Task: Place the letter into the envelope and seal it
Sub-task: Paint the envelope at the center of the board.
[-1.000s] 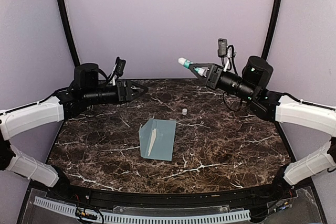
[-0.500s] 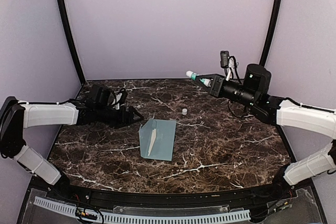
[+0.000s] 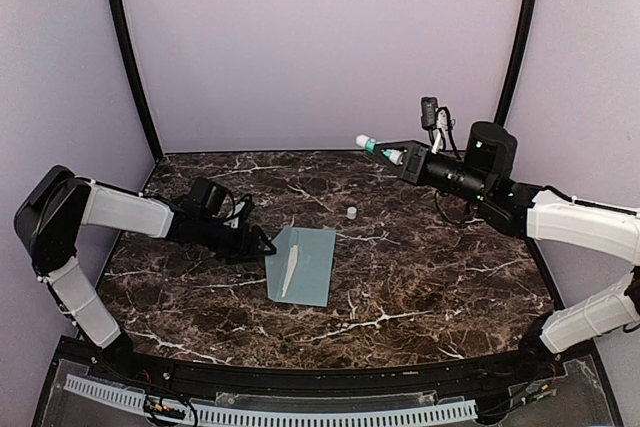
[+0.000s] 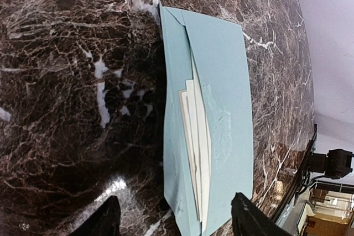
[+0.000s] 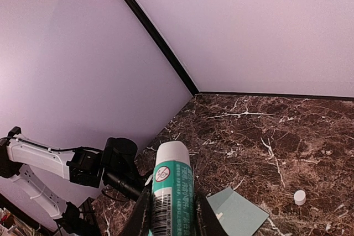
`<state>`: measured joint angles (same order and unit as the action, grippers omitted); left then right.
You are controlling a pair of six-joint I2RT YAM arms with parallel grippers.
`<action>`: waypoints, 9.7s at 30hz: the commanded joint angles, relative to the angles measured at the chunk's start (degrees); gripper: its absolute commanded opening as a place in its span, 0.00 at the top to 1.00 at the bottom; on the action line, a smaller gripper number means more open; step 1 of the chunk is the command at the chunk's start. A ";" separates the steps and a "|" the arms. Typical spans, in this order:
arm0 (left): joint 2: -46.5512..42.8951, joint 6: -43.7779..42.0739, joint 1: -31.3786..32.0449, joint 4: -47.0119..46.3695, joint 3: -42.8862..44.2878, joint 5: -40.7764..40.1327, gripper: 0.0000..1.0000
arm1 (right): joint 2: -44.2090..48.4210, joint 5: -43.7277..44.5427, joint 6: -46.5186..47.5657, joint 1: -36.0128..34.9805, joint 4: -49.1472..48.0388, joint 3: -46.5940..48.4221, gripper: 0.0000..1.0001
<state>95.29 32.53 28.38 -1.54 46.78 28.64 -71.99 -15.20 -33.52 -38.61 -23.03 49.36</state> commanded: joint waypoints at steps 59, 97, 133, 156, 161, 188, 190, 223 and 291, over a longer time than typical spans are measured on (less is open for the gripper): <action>13.03 -21.40 11.03 14.69 19.97 -2.21 1.00 | -17.85 -6.50 -0.19 -10.31 19.81 3.05 0.96; 13.97 -21.55 11.08 14.59 20.74 -2.36 1.00 | -34.29 -0.66 2.51 -11.47 32.11 15.02 1.00; 13.93 -20.43 11.17 14.27 20.63 -3.06 1.00 | -33.75 -1.64 2.07 -16.42 35.24 14.38 1.00; 13.92 -21.54 11.52 14.28 20.61 -3.28 1.00 | -32.60 8.12 1.82 -13.55 36.06 14.07 1.00; 13.90 -21.59 11.59 14.36 20.57 -3.50 1.00 | -32.64 8.70 2.52 -12.44 36.28 13.87 1.00; 13.92 -21.46 11.58 14.24 20.45 -4.25 1.00 | -32.89 -2.37 5.94 -15.75 38.21 13.46 1.00; 13.88 -21.46 11.56 14.26 20.45 -4.28 1.00 | -33.19 -2.96 5.88 -16.28 38.31 13.71 1.00; 14.00 -22.22 12.14 14.26 20.55 -3.76 1.00 | -34.97 4.77 4.45 -10.53 38.27 16.57 1.00; 14.35 -22.95 12.27 14.40 20.63 -4.25 1.00 | -35.77 3.46 5.77 -8.90 38.67 17.52 1.00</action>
<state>109.08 10.66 40.14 11.64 66.61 24.51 -106.06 -13.23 -29.41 -48.29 15.88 65.80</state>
